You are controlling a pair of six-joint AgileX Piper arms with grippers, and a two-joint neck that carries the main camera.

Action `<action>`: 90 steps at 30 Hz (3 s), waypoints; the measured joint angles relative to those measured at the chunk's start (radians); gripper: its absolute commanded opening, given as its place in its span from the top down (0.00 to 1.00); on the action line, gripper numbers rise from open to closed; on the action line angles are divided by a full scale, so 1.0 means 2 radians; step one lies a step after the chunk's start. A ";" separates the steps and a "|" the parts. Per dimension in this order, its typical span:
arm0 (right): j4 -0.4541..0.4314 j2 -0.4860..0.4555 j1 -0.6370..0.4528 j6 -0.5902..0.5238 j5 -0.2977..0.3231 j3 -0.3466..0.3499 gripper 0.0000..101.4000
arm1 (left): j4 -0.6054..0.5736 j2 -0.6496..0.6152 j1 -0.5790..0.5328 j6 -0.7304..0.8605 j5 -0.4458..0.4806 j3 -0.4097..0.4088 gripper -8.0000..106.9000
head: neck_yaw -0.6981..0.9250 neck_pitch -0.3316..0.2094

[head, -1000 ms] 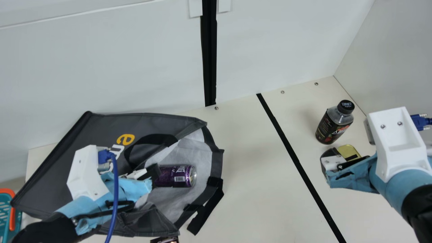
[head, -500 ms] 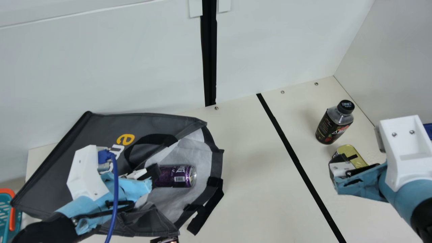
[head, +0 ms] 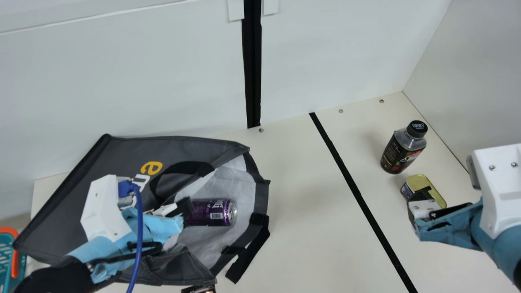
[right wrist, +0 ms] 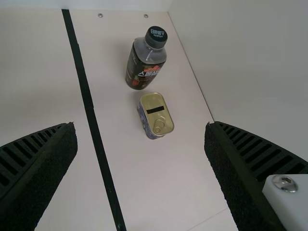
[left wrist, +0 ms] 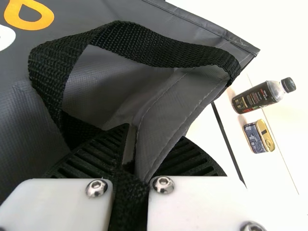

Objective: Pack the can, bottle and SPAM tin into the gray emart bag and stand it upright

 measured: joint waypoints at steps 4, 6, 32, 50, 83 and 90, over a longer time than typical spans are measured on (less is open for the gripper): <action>0.014 -0.004 -0.015 -0.016 0.000 -0.004 0.06 | 0.000 0.000 0.000 0.000 0.000 0.000 1.00 | -0.001 0.000; 0.021 -0.006 -0.024 -0.025 0.000 -0.004 0.06 | 0.000 0.000 0.000 0.000 0.000 0.000 1.00 | 0.000 0.000; 0.129 -0.045 -0.155 -0.140 0.000 0.005 0.06 | 0.000 0.000 0.000 0.000 0.000 0.000 1.00 | -0.001 0.000; 0.157 -0.053 -0.180 -0.163 -0.001 0.013 0.06 | 0.000 0.000 0.000 0.000 0.000 0.000 1.00 | 0.000 0.000; 0.081 0.045 -0.086 -0.061 -0.001 -0.057 0.06 | 0.000 0.000 0.000 0.000 0.000 0.000 1.00 | 0.000 0.000; 0.062 0.078 -0.061 -0.034 -0.001 -0.077 0.06 | 0.000 0.000 0.000 0.000 0.000 0.000 1.00 | 0.000 0.000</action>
